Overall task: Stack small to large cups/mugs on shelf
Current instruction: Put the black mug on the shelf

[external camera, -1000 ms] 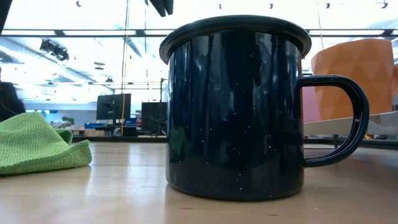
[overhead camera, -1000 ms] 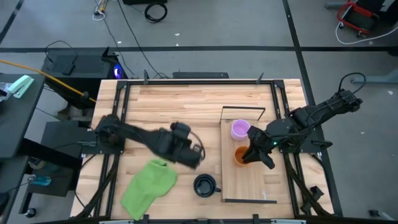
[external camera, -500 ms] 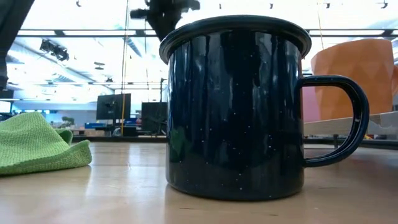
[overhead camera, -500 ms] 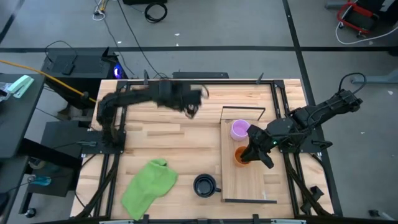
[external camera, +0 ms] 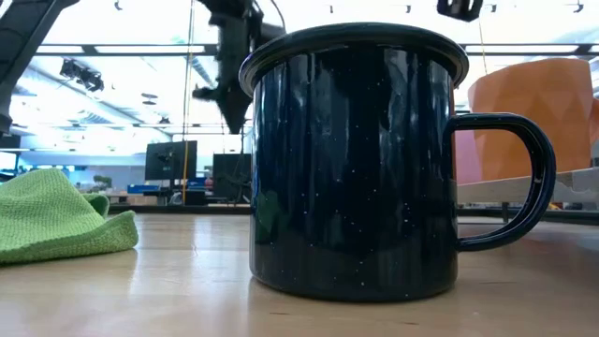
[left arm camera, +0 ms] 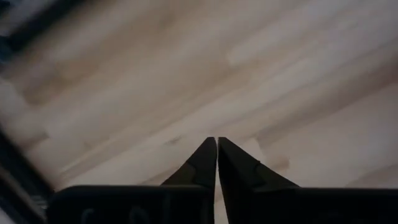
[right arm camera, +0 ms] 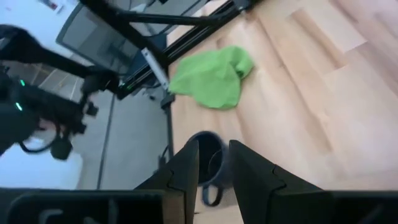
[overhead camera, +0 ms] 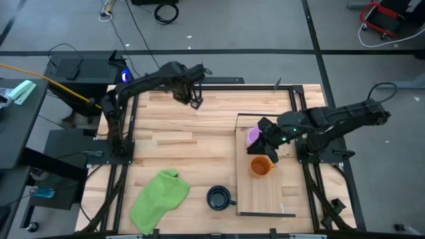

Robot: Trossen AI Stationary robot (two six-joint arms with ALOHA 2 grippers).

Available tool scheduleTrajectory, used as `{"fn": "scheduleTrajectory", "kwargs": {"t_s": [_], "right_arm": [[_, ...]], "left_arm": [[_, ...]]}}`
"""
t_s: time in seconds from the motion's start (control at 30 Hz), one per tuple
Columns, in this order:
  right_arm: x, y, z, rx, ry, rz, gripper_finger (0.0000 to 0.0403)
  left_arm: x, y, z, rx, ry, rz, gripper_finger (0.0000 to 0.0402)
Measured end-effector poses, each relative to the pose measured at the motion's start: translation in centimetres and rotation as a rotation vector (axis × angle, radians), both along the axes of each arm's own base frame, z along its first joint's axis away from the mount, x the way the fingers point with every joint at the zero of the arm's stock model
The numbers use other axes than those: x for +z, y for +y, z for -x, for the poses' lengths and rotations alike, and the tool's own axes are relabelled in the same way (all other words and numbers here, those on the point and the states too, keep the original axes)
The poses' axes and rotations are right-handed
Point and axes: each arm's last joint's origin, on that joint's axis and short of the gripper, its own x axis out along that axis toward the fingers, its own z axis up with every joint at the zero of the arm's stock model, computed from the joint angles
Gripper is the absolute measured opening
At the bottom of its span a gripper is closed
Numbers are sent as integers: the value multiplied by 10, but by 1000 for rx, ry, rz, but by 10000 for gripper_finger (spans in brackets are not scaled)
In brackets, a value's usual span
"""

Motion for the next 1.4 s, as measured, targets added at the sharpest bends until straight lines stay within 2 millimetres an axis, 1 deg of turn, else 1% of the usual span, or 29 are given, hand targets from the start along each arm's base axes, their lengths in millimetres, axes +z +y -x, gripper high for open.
{"fn": "scheduleTrajectory", "kwargs": {"t_s": [0.1, 0.2, 0.3, 0.43, 0.53, 0.63, 0.77, 0.87, 0.93, 1.03, 1.2, 1.33, 1.4], "right_arm": [[-3, -8, -8, 0, 7, 0, 96], [-7, -12, -22, 34, 38, 19, 96], [-7, -16, -43, 97, 74, 55, 96], [-5, -16, -76, 179, 154, 136, 96], [-8, -8, -97, 257, 241, 186, 96], [-16, 6, -114, 330, 315, 223, 96], [-30, 31, -131, 391, 383, 268, 96], [-41, 47, -138, 400, 420, 311, 96], [-47, 55, -142, 392, 437, 344, 96], [-56, 63, -148, 353, 464, 378, 96], [-77, 73, -157, 334, 522, 419, 96], [-97, 81, -164, 321, 582, 417, 96], [-103, 86, -164, 328, 595, 418, 96]], "left_arm": [[-32, -13, 2, -36, 30, 59, 30], [-49, -35, 6, -76, 40, 72, 26], [-56, -61, 11, -88, 0, 69, 18], [-57, -92, 21, -91, -86, 55, 11], [-59, -110, 29, -80, -128, 54, 12], [-62, -123, 39, -62, -144, 61, 20], [-70, -135, 48, -49, -162, 68, 30], [-76, -139, 51, -38, -178, 71, 34], [-78, -142, 49, -37, -200, 71, 33], [-77, -146, 47, -47, -221, 70, 29], [-75, -149, 40, -69, -296, 62, 25], [-75, -149, 39, -65, -297, 34, 30], [-75, -149, 39, -64, -296, 29, 33]]}}
